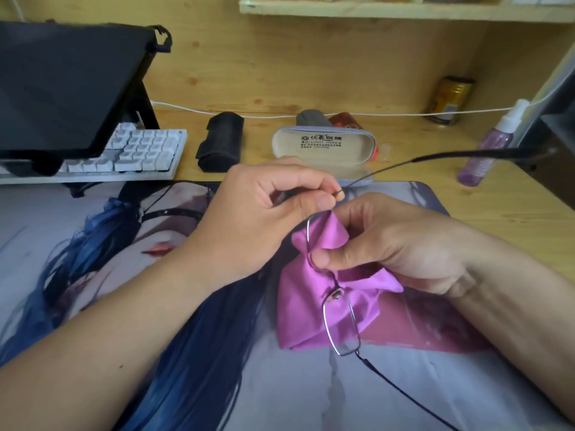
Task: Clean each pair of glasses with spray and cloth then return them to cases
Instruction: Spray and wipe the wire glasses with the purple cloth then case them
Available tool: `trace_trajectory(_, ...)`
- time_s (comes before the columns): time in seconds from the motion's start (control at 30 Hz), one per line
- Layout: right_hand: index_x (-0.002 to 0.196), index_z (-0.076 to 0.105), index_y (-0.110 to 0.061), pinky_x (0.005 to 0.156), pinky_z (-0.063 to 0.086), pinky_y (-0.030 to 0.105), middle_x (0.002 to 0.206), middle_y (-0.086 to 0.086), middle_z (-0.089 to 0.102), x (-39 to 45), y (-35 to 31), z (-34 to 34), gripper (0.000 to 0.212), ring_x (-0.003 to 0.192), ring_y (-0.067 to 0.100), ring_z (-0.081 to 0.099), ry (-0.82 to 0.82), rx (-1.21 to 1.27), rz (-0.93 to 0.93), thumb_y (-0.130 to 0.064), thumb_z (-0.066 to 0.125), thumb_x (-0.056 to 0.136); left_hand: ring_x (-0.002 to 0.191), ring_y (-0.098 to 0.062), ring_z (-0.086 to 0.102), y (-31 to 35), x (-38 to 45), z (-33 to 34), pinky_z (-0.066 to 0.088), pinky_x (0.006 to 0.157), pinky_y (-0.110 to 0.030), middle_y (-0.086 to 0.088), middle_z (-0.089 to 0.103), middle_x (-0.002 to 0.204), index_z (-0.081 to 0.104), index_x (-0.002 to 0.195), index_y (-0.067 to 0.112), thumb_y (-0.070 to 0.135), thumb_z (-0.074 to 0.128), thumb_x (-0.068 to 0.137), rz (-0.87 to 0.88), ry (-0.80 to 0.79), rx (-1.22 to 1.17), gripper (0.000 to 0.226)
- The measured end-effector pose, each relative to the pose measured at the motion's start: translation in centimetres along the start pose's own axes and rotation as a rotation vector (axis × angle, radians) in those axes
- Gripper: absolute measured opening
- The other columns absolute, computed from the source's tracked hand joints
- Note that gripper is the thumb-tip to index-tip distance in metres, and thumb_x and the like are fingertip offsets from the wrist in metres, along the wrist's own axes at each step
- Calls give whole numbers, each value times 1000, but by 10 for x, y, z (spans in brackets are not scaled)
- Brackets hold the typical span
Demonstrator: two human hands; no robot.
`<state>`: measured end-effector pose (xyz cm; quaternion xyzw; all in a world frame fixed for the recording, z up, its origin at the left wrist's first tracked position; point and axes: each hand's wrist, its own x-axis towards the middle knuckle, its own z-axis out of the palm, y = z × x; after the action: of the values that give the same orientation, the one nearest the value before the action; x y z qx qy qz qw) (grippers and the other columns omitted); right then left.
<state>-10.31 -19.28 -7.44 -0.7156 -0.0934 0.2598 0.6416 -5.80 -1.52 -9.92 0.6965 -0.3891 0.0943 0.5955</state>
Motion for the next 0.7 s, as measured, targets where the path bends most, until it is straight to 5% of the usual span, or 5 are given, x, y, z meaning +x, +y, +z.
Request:
trace_trajectory(0.23,73,72,-10,64,50,18,68,4,67,3,7,8,13,64,11,61,84,81,-146,-6,69,86,86,-3,69,-4,2,-1,51,81,-20,17,73,87,73,89,27,6,70,88,-50,66,-43,21)
trace_trajectory(0.43,92,69,9,78,53,28,88,21,66,12,11,7,25,83,25,62,259,322,-259,-14,69,82,88,-11,67,-6,0,0,52,83,-25,10,71,88,75,91,28,19,70,89,-26,161,6,11)
trace_trajectory(0.53,95,72,3,76,53,31,85,18,68,11,2,-12,19,79,24,63,489,474,-293,-12,69,83,88,-12,66,-4,0,-6,51,82,-26,9,71,90,73,92,27,15,68,90,7,240,25,13)
trace_trajectory(0.63,93,72,-15,52,51,22,70,-2,71,2,-6,-40,9,60,8,62,843,103,-357,-7,71,88,79,-1,63,-1,1,-11,47,77,-15,5,67,87,71,89,23,6,67,93,-11,288,17,18)
trace_trajectory(0.7,110,65,-20,56,55,30,74,-3,72,-4,-6,-52,28,65,8,68,967,-239,-396,-9,76,87,77,-1,62,1,1,-12,47,74,-12,-1,66,87,70,91,20,3,64,93,-10,303,18,18)
